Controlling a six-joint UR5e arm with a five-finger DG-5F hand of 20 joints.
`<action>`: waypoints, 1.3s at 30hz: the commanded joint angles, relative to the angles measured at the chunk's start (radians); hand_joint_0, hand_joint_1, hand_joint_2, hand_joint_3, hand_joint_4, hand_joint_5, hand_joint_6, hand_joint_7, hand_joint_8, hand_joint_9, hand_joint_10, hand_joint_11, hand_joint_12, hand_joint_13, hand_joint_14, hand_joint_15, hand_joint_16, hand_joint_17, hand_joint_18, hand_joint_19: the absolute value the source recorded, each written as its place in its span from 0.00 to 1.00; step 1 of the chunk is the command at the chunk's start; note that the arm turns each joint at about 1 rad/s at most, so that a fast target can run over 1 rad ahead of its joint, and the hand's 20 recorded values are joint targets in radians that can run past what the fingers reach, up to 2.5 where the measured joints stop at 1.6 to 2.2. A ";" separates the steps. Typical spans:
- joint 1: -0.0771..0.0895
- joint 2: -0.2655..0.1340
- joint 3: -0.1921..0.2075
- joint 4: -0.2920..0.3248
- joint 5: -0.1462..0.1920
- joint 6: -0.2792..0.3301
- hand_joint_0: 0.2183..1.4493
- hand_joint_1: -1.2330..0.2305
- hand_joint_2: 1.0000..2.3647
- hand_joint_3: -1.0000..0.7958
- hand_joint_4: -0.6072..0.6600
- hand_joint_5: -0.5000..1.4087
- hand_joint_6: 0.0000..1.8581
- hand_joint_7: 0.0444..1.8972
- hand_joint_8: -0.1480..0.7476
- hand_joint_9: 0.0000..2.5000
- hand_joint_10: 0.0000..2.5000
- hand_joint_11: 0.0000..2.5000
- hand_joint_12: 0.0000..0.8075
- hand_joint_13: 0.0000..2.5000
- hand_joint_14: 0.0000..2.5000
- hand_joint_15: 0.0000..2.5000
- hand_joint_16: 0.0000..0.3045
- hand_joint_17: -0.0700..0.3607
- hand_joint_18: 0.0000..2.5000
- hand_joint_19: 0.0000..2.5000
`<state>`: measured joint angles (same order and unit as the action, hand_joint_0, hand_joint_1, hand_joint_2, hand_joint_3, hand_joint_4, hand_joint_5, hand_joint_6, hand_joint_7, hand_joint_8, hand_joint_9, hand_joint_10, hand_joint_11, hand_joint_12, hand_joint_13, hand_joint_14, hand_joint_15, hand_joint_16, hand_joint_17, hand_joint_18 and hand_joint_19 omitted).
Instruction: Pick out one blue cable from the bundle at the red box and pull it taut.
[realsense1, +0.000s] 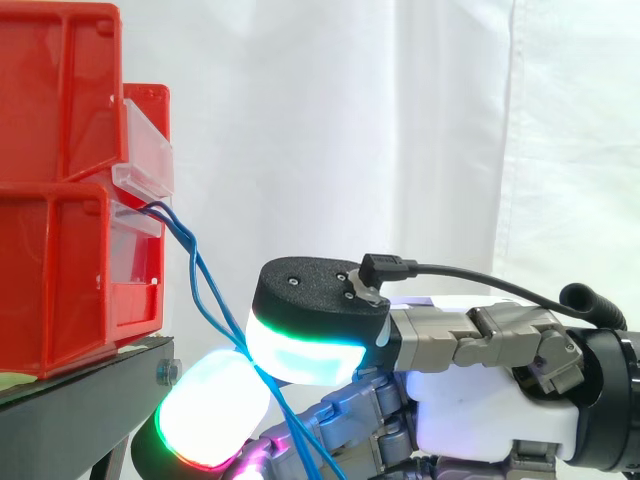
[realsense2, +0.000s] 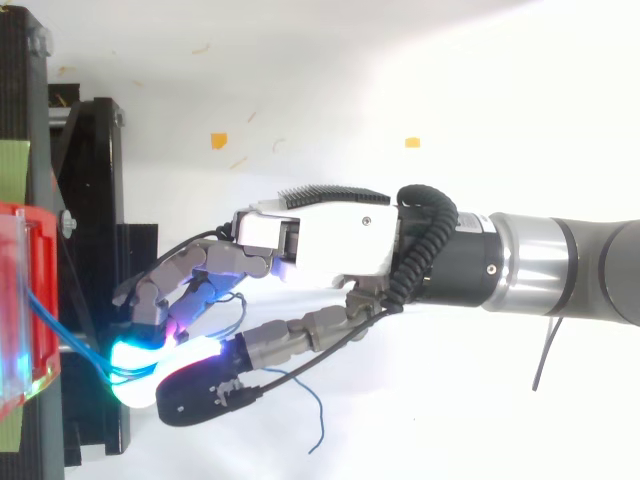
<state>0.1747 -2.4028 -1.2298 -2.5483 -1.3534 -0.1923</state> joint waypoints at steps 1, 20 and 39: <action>-0.003 -0.001 0.001 -0.003 -0.006 0.001 0.32 0.43 0.01 0.51 0.58 0.16 0.51 0.39 0.50 0.30 0.01 0.29 0.40 0.16 0.00 0.10 0.14 0.38 0.23 0.26; -0.049 0.106 0.001 -0.247 -0.073 0.047 0.34 0.40 0.02 0.52 0.52 0.16 0.51 0.40 0.49 0.32 0.01 0.31 0.40 0.18 0.00 0.10 0.13 0.37 0.24 0.26; -0.072 0.125 0.073 -0.445 -0.072 0.062 0.39 0.35 0.02 0.44 0.47 0.17 0.52 0.46 0.50 0.39 0.01 0.34 0.40 0.23 0.00 0.12 0.13 0.37 0.29 0.27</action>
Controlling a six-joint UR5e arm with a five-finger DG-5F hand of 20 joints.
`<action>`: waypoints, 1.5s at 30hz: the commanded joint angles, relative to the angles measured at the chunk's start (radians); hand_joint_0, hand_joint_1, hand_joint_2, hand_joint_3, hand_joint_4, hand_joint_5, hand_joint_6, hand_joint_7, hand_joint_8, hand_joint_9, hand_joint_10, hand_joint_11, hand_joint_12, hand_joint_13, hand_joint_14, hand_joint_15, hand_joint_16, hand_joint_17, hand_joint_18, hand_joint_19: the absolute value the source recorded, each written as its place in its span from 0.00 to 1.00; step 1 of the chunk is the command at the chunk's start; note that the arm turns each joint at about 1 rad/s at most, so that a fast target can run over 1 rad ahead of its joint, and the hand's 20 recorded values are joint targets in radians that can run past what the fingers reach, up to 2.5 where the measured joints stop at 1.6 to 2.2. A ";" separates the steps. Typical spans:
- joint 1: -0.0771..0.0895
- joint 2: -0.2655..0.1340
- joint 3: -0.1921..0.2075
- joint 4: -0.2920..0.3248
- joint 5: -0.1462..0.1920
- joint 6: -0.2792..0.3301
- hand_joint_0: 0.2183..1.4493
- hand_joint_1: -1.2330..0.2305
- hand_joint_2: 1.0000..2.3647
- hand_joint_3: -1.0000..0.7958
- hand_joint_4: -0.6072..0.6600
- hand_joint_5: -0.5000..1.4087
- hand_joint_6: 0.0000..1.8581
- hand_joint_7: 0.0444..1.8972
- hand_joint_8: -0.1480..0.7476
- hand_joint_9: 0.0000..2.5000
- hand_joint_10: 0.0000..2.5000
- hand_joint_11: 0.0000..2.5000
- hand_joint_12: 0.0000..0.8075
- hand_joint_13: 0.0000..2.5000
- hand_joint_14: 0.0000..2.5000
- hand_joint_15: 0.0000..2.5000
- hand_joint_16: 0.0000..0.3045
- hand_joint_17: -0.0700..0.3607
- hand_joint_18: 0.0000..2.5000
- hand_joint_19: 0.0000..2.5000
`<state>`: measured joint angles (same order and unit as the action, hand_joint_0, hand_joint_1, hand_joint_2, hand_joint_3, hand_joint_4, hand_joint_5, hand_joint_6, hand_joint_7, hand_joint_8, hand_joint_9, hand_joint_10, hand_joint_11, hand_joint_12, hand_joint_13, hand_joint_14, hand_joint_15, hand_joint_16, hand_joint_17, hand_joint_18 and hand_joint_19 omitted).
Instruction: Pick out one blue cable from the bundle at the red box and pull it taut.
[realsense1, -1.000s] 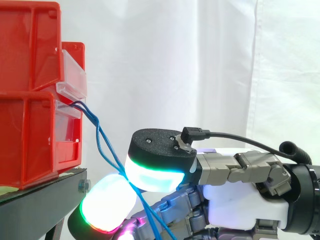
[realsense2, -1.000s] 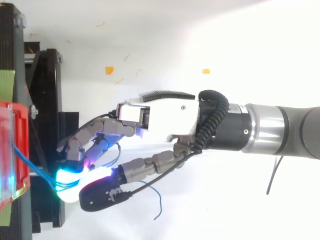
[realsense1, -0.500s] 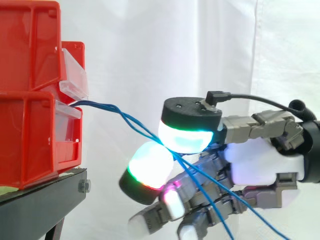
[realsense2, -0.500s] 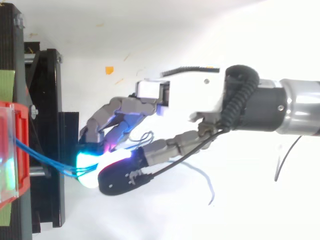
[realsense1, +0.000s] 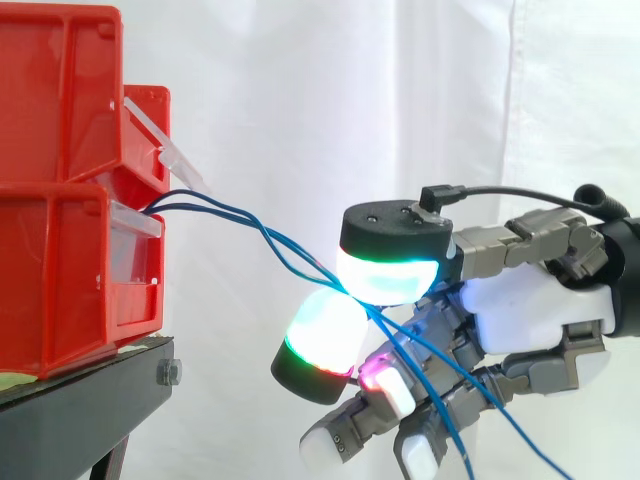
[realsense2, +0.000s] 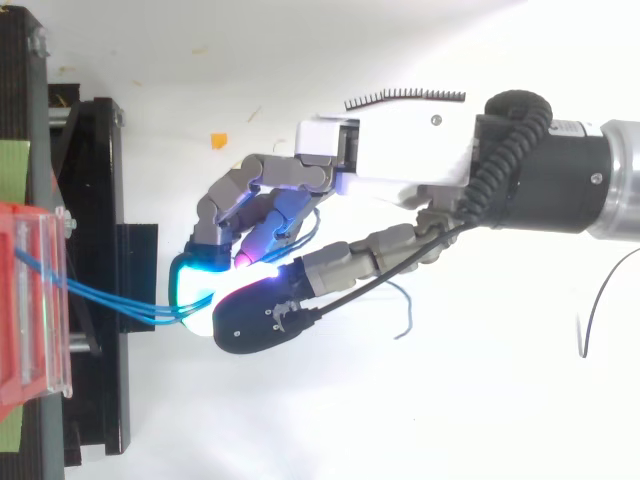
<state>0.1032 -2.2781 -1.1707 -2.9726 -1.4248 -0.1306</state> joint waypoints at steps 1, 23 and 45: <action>0.000 0.000 0.016 -0.025 0.000 0.000 0.38 0.35 0.02 0.44 0.47 0.17 0.52 0.46 0.51 0.39 0.01 0.35 0.40 0.23 0.00 0.12 0.13 0.37 0.30 0.27; 0.001 0.000 0.016 -0.025 0.000 0.000 0.40 0.31 0.00 0.28 0.44 0.19 0.51 0.53 0.50 0.45 0.01 0.36 0.39 0.29 0.01 0.13 0.13 0.37 0.35 0.28; 0.001 0.000 0.016 -0.022 -0.009 0.002 0.32 0.53 0.00 0.28 0.55 0.19 0.47 0.43 0.48 0.40 0.01 0.33 0.40 0.26 0.01 0.14 0.14 0.38 0.33 0.29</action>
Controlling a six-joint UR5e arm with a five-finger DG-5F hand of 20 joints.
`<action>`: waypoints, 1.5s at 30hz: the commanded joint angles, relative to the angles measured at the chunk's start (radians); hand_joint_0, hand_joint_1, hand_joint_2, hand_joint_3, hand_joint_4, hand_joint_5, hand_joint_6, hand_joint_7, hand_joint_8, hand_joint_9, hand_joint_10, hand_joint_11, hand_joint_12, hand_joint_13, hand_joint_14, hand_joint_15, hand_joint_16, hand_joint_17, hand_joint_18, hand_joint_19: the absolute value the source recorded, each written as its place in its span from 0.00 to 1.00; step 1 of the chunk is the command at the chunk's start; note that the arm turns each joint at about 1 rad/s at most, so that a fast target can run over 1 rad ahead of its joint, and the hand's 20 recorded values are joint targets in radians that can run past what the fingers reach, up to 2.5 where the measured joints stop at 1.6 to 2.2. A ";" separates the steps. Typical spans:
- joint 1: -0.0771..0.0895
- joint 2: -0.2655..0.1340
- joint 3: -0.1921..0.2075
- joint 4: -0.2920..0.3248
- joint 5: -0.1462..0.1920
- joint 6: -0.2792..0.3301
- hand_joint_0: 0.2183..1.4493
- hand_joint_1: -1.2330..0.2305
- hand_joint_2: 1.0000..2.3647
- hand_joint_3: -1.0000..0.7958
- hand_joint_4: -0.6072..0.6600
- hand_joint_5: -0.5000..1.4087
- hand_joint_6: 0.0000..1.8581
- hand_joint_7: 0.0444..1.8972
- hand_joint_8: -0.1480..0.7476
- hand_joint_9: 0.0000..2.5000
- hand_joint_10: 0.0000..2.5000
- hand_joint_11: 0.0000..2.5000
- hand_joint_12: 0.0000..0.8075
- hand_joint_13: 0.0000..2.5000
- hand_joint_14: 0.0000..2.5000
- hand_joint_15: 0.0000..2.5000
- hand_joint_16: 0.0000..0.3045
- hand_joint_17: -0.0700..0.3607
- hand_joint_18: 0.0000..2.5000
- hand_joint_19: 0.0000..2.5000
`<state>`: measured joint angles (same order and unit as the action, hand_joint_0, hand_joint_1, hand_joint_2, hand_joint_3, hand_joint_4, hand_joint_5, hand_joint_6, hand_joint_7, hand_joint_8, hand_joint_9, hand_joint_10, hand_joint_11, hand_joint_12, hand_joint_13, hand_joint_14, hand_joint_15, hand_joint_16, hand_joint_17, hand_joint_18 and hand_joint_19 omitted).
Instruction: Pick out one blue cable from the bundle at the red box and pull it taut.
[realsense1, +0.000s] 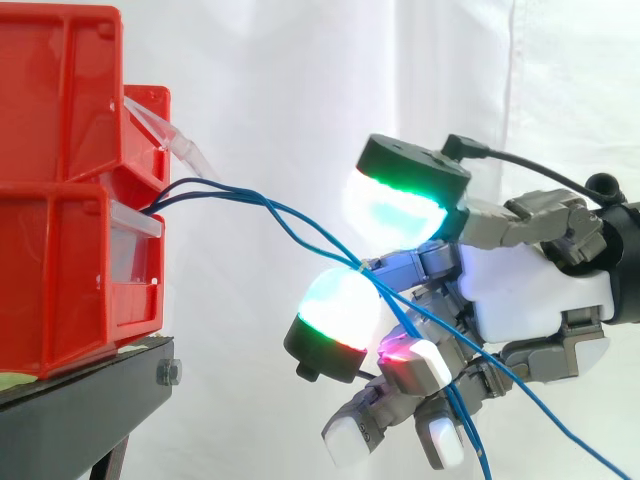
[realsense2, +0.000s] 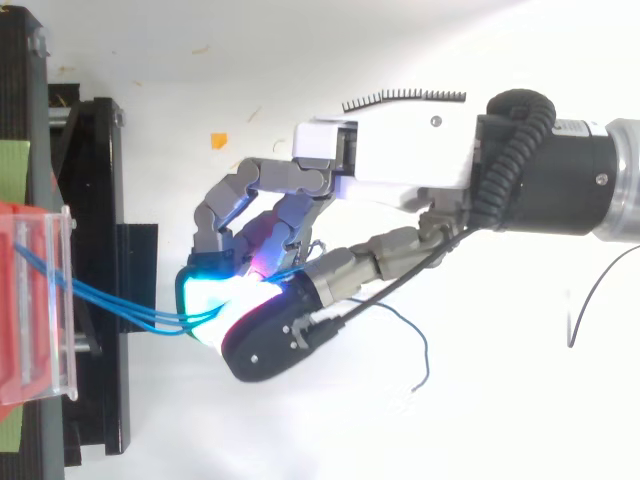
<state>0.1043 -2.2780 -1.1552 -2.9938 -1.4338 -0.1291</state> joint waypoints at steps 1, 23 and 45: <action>0.000 0.000 0.000 -0.001 0.000 0.000 0.33 0.52 0.00 0.28 0.55 0.19 0.47 0.43 0.49 0.39 0.01 0.33 0.41 0.26 0.01 0.14 0.14 0.38 0.33 0.29; 0.000 0.000 0.000 -0.004 -0.002 0.000 0.30 0.42 0.01 0.34 0.56 0.18 0.49 0.41 0.50 0.38 0.01 0.32 0.41 0.26 0.01 0.14 0.14 0.39 0.33 0.29; 0.000 0.000 0.000 -0.016 -0.004 0.013 0.32 0.39 0.02 0.49 0.53 0.18 0.49 0.47 0.50 0.37 0.01 0.31 0.41 0.26 0.01 0.14 0.14 0.38 0.33 0.30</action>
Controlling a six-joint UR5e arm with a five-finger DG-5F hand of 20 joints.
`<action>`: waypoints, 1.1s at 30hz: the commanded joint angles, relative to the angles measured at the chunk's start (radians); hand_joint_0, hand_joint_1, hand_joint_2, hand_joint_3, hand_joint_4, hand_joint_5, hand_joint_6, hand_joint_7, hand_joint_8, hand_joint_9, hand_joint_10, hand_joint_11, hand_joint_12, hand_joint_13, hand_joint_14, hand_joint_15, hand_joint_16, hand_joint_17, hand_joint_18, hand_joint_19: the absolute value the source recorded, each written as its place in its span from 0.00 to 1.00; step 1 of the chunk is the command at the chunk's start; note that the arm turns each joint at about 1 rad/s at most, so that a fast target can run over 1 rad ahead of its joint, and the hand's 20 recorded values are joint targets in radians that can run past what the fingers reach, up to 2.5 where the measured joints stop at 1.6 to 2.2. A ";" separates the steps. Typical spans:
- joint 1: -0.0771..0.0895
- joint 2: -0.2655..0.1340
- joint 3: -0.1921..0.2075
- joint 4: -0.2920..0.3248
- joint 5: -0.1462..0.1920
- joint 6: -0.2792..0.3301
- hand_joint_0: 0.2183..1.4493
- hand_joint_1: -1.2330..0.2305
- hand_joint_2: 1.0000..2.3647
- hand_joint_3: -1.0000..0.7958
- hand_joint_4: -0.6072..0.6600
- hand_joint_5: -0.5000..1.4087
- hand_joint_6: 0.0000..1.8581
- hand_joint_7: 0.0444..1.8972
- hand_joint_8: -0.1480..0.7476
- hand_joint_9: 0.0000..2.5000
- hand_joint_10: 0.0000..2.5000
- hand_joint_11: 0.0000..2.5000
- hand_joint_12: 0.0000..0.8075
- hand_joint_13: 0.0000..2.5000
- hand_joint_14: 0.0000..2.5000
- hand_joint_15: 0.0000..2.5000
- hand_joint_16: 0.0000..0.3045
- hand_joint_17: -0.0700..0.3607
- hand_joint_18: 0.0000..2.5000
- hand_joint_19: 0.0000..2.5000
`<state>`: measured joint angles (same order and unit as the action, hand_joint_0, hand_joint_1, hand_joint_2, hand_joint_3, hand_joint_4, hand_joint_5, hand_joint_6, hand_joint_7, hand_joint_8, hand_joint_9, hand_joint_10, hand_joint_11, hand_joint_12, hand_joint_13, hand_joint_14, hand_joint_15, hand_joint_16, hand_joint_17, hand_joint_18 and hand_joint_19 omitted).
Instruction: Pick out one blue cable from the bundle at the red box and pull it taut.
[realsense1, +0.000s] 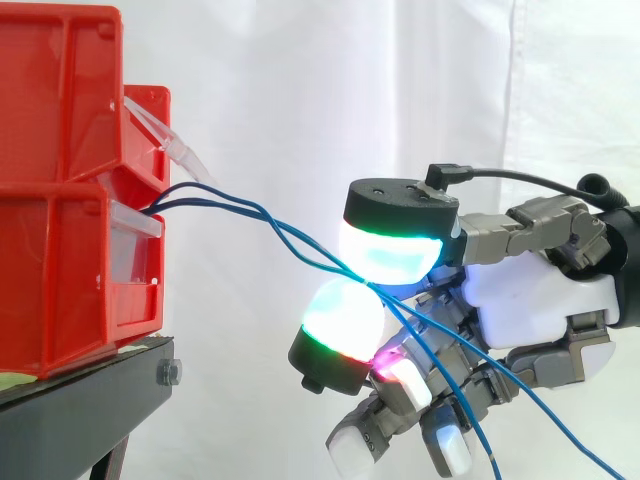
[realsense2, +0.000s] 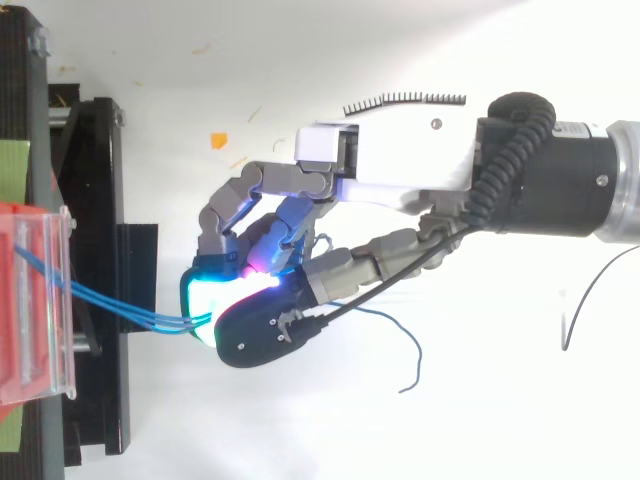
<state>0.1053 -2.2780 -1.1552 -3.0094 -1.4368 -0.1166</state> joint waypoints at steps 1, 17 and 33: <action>0.001 0.000 0.000 0.000 0.001 0.000 0.32 0.38 0.02 0.50 0.53 0.18 0.49 0.46 0.50 0.37 0.01 0.32 0.41 0.26 0.01 0.14 0.14 0.38 0.33 0.30; 0.001 0.000 0.000 0.000 -0.001 0.003 0.40 0.34 0.01 0.35 0.41 0.18 0.50 0.47 0.48 0.40 0.01 0.32 0.40 0.28 0.01 0.13 0.14 0.38 0.34 0.26; 0.004 0.000 0.000 -0.034 -0.001 0.018 0.52 0.27 0.00 0.28 0.17 0.18 0.51 0.70 0.45 0.45 0.01 0.33 0.35 0.31 0.01 0.15 0.12 0.35 0.33 0.29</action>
<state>0.1093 -2.2780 -1.1551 -3.0316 -1.4370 -0.1055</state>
